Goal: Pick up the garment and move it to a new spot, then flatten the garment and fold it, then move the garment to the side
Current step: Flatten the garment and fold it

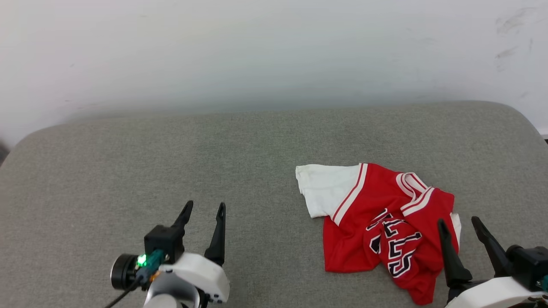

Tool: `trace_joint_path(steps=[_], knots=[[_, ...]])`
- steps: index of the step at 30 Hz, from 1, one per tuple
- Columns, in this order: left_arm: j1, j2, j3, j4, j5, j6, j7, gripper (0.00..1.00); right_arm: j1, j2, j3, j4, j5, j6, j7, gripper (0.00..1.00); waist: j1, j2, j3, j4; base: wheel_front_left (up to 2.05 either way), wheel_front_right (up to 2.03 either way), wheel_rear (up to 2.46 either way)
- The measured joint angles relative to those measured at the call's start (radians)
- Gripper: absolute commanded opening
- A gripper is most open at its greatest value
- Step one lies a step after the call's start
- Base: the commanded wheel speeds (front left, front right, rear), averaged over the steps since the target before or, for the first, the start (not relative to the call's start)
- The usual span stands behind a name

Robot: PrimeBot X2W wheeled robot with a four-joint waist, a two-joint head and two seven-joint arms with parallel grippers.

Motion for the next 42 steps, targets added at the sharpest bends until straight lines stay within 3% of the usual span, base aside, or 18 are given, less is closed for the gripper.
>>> trace_joint_path(steps=[7, 8, 11, 12, 24, 25, 26, 28, 35, 42], knots=[[-0.184, -0.037, -0.07, 0.071, 0.013, -0.08, 0.099, 1.0, -0.003, 0.006, 0.016, -0.044, -0.017, 0.0, 0.008, 1.0, 0.0001, 0.0, 0.03, -0.021, 0.0, 0.0, 0.0], [-0.255, -0.06, -0.09, 0.114, 0.015, -0.106, 0.136, 1.0, -0.008, 0.007, 0.025, -0.05, -0.017, 0.0, 0.012, 1.0, 0.0001, 0.0, 0.043, -0.034, 0.0, 0.0, 0.0], [-0.54, -0.134, -0.168, 0.364, -0.008, -0.251, 0.371, 1.0, -0.073, 0.01, 0.044, -0.052, -0.008, 0.0, -0.009, 1.0, 0.0002, 0.0001, 0.145, -0.111, 0.0, 0.0, 0.0], [-0.561, -0.138, -0.18, 0.397, -0.015, -0.269, 0.413, 1.0, -0.077, 0.01, 0.048, -0.049, -0.005, 0.0, -0.015, 1.0, 0.0003, 0.0, 0.159, -0.12, 0.0, 0.0, 0.0], [-0.668, -0.159, -0.273, 0.651, -0.059, -0.358, 0.714, 1.0, -0.116, 0.011, 0.077, 0.035, 0.058, 0.0, -0.068, 1.0, 0.0003, 0.0, 0.255, -0.213, 0.0, 0.0, 0.0], [-0.679, -0.16, -0.283, 0.661, -0.06, -0.361, 0.733, 0.93, -0.118, 0.012, 0.078, 0.042, 0.067, 0.0, -0.076, 1.0, 0.0003, 0.0, 0.259, -0.219, 0.0, 0.0, 0.0], [-0.687, -0.161, -0.29, 0.67, -0.064, -0.362, 0.748, 0.48, -0.121, 0.011, 0.078, 0.048, 0.074, 0.0, -0.081, 1.0, 0.0003, 0.0, 0.262, -0.224, 0.0, 0.0, 0.0], [-0.697, -0.162, -0.301, 0.681, -0.073, -0.366, 0.764, 0.0, -0.124, 0.012, 0.081, 0.06, 0.078, 0.0, -0.086, 1.0, 0.0002, 0.0, 0.267, -0.232, 0.0, 0.0, 0.0], [-0.699, -0.148, -0.318, 0.68, -0.066, -0.371, 0.652, 0.0, -0.126, 0.012, 0.061, 0.085, 0.081, 0.0, -0.095, 1.0, 0.0003, 0.0, 0.249, -0.221, 0.0, 0.0, 0.0], [-0.637, -0.037, -0.265, 0.519, -0.049, -0.293, 0.468, 0.0, -0.089, 0.012, 0.03, 0.081, 0.078, 0.0, -0.059, 1.0, 0.0002, 0.0, 0.18, -0.161, 0.0, 0.0, 0.0]])
